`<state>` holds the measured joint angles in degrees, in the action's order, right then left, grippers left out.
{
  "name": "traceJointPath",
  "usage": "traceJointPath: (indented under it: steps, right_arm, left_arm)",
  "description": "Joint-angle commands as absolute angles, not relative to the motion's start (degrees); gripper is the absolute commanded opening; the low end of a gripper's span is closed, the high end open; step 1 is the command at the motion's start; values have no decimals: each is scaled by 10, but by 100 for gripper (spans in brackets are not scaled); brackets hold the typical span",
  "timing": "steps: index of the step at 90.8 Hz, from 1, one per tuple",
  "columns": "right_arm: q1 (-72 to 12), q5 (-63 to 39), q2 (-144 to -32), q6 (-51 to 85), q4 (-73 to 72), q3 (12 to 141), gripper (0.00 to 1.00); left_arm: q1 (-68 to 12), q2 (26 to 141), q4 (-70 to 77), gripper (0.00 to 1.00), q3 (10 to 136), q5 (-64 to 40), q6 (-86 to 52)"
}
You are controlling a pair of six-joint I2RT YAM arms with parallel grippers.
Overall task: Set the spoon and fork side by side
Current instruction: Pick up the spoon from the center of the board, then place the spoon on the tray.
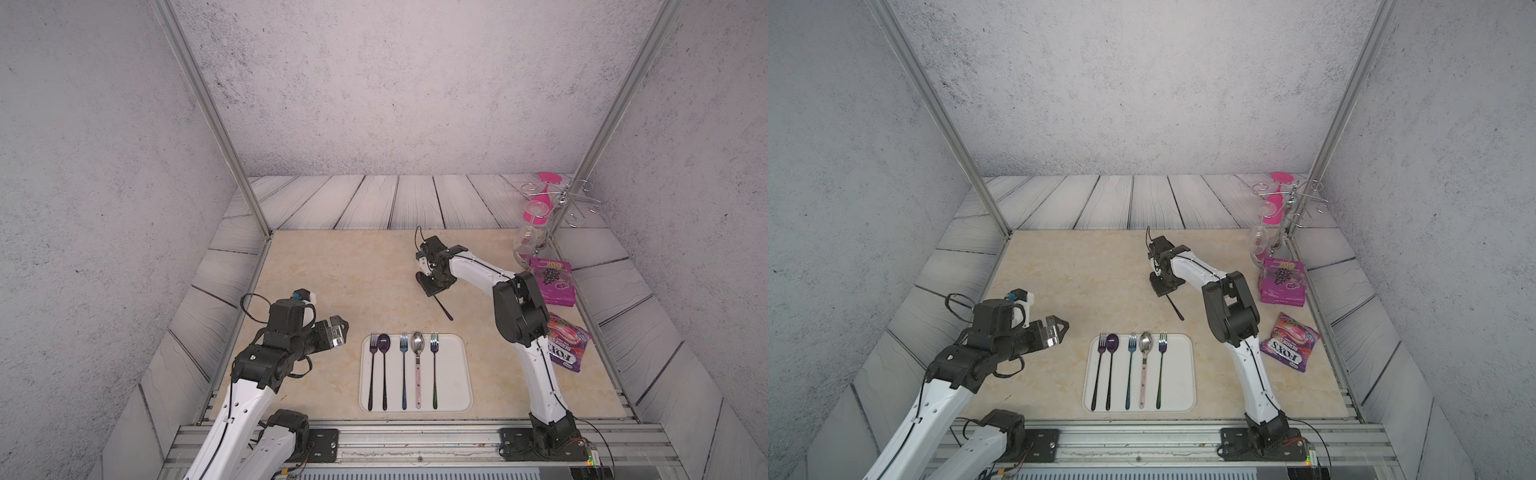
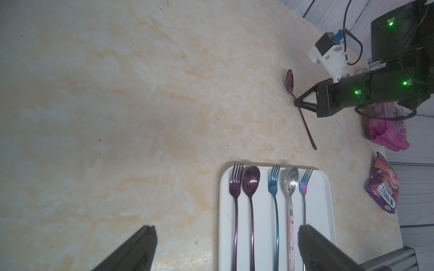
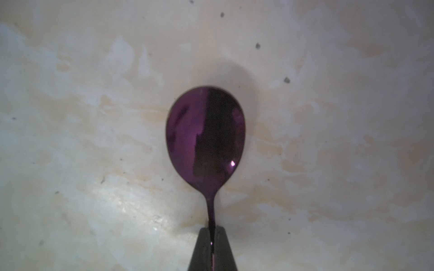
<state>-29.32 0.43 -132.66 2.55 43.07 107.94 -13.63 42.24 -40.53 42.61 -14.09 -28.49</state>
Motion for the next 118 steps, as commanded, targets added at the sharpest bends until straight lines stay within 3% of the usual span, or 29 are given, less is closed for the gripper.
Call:
traceJointPath:
  steps: [1,44,64,82,99,118]
  right_arm:
    - [-293,30,-1327,26,441,1086,0]
    - [-293,71,-1103,125,463,1003,0]
    - [-309,35,-916,270,450,780,0]
    - [-379,23,-773,388,424,587,0]
    - [-432,19,-737,479,359,473,0]
    - [-455,27,-782,512,339,468,0]
  left_arm:
    - [-138,413,-411,100,433,-131,-279]
    - [-138,405,-411,100,432,-131,-281]
    - [-138,394,-411,99,431,-134,-280]
    - [-139,388,-409,99,430,-142,-281]
    - [-139,385,-405,99,428,-146,-281]
    - [-138,387,-405,99,428,-150,-281]
